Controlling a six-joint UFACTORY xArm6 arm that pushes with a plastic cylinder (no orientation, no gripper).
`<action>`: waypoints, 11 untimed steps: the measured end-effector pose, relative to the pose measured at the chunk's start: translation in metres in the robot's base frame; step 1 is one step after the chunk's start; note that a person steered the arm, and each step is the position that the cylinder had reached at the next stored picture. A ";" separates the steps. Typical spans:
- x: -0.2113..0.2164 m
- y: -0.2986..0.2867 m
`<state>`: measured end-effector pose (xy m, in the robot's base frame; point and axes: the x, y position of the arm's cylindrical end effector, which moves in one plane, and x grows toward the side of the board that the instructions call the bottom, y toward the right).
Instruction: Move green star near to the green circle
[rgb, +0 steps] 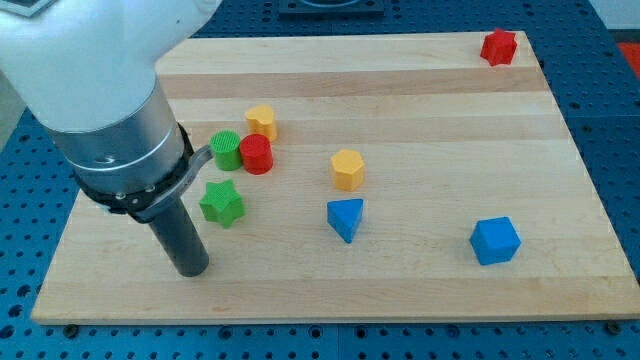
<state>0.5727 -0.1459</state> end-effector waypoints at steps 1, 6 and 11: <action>0.000 0.004; 0.013 0.005; -0.028 0.041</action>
<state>0.5444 -0.1046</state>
